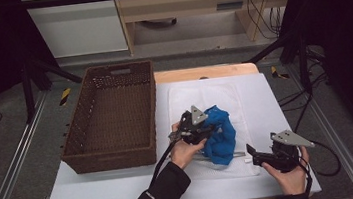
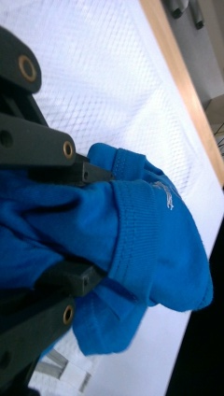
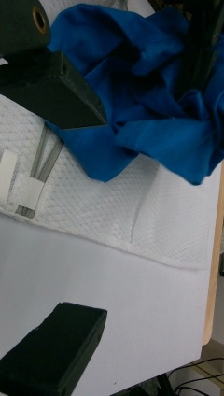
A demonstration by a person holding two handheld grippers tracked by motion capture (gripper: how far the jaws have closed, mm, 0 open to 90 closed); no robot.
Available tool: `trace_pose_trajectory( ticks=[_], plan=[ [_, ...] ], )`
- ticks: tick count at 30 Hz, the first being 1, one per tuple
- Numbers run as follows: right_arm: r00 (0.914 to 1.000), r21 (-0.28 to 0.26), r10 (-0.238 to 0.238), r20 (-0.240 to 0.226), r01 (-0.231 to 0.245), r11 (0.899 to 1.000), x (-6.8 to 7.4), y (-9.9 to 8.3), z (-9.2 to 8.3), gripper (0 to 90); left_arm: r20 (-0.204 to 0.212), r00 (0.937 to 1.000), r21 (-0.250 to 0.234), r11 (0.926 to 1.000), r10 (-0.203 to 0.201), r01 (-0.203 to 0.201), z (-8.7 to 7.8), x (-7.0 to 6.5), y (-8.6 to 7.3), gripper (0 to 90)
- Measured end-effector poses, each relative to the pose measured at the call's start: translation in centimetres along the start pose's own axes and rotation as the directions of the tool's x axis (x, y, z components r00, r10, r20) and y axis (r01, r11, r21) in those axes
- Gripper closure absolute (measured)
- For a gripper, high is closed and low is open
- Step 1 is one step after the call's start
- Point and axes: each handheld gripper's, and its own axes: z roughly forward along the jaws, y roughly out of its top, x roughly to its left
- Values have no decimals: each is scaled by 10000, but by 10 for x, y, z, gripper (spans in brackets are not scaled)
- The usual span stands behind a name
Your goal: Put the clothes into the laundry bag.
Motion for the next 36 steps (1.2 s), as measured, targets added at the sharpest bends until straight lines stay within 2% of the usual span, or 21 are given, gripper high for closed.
trace_pose_trajectory(
  ticks=[4,8,11,18,23,27,30,31,36],
  plan=[
    [10000,27,37,-22,-37,10000,0,0,0,78,-51,9998,588,9981,178,-175,9,-2,-8,517],
    [10000,33,11,-33,-11,10000,0,0,1,78,34,9998,861,9961,192,-194,12,-2,-11,428],
    [10000,23,-41,-19,41,10000,1,0,1,78,122,9999,872,9962,68,-78,7,-2,-10,383],
    [10000,-38,-50,-47,50,10000,3,2,0,76,460,9989,401,9992,-90,72,-27,-3,2,227],
    [9998,-150,-91,-172,88,9998,6,4,0,75,343,9992,104,9997,202,-206,-60,-4,3,228],
    [9993,-160,-106,-357,100,9998,12,6,2,74,55,9986,-54,9986,519,-519,-81,-8,-8,251],
    [9982,-141,-181,-563,173,9998,18,8,4,74,-88,9978,169,9977,661,-660,-91,-10,-20,251],
    [9982,-141,-181,-563,173,9998,18,8,4,74,-88,9978,169,9977,661,-660,-91,-10,-20,250],
    [9951,-86,-306,-937,299,9995,29,11,11,74,-223,9967,713,9945,779,-762,-100,-18,-50,247]
  ],
)
